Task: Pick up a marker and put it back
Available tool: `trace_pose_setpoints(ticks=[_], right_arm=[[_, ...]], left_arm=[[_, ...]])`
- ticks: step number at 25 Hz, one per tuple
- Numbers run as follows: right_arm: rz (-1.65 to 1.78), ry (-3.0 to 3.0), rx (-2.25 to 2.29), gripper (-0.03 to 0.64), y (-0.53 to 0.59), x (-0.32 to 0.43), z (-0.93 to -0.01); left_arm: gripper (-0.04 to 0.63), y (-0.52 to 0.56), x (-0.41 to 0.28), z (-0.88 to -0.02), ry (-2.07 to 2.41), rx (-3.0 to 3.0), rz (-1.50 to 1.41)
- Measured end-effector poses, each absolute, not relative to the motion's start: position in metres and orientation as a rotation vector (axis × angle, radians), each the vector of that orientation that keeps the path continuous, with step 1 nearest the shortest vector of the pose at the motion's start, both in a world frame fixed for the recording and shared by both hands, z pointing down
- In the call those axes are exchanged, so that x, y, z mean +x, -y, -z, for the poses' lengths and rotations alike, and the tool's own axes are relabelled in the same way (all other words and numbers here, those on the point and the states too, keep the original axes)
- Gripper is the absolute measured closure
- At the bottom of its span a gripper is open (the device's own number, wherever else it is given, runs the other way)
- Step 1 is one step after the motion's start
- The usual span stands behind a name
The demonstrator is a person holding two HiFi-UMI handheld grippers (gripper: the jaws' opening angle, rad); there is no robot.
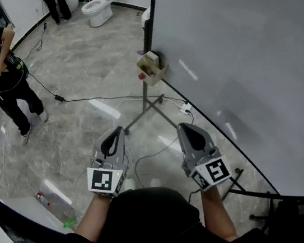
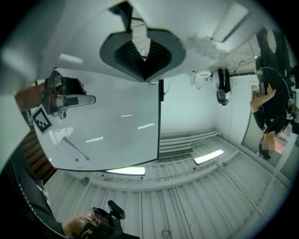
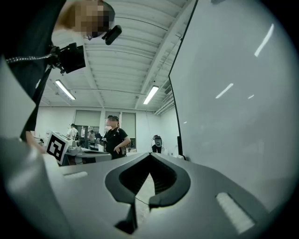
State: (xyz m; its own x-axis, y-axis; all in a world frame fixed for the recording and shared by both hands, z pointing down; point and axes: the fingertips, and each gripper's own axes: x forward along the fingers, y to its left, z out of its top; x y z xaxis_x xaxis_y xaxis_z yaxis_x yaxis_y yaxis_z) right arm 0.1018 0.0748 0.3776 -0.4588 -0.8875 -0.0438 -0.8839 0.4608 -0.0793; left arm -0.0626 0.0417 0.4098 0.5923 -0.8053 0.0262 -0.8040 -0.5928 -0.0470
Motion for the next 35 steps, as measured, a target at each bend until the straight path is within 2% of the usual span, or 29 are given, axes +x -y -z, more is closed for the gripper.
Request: trace_pose_setpoints(ticks=[22,35], right_arm=[[0.089,-2.661,-1.465,0.607,-0.061,0.122,-0.379],[0.116,-2.720,-1.426,0.607,-0.032,0.100,-0.388]], left_arm=[[0.591,-0.030,-0.039,-0.408,-1.494,-2.743,0.069],[0.591,-0.011,-0.062,-0.422,-1.536,-2.738,0.092]])
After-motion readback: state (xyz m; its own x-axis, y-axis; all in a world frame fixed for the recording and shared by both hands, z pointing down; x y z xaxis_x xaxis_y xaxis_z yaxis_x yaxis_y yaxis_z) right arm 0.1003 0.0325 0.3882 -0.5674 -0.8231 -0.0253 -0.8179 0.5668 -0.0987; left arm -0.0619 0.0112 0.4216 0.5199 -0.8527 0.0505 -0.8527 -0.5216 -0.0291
